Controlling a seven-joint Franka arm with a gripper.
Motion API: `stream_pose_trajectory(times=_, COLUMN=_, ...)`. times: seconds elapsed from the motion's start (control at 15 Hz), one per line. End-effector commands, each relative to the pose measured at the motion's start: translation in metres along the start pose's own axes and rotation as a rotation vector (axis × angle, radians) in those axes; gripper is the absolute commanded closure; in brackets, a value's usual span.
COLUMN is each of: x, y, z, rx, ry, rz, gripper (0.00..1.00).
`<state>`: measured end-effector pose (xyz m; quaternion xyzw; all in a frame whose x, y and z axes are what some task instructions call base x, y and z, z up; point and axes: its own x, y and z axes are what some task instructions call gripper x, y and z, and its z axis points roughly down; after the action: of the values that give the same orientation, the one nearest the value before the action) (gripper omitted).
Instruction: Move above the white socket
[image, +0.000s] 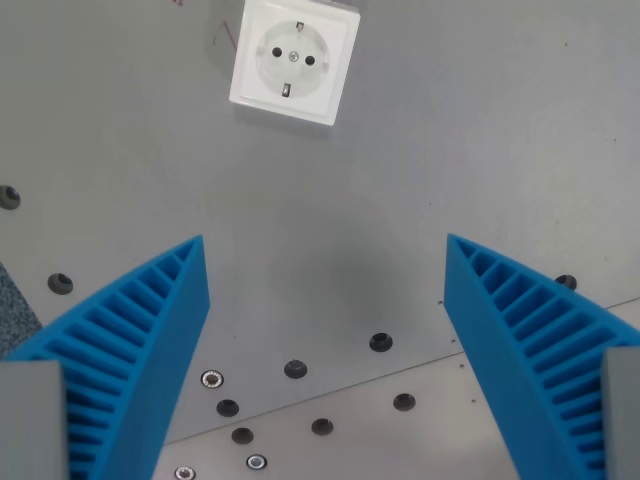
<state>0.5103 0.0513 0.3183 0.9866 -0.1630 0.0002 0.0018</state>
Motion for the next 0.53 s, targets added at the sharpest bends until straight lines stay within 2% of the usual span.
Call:
stream_pose_trajectory(times=0.07, x=-0.0001, y=0.0001, z=-0.0009, rx=0.001, ry=0.002, rz=0.0, gripper=0.0)
stream_pose_trajectory(times=0.53, x=0.0003, y=0.0, z=0.0004, rx=0.001, ry=0.002, rz=0.012, gripper=0.0)
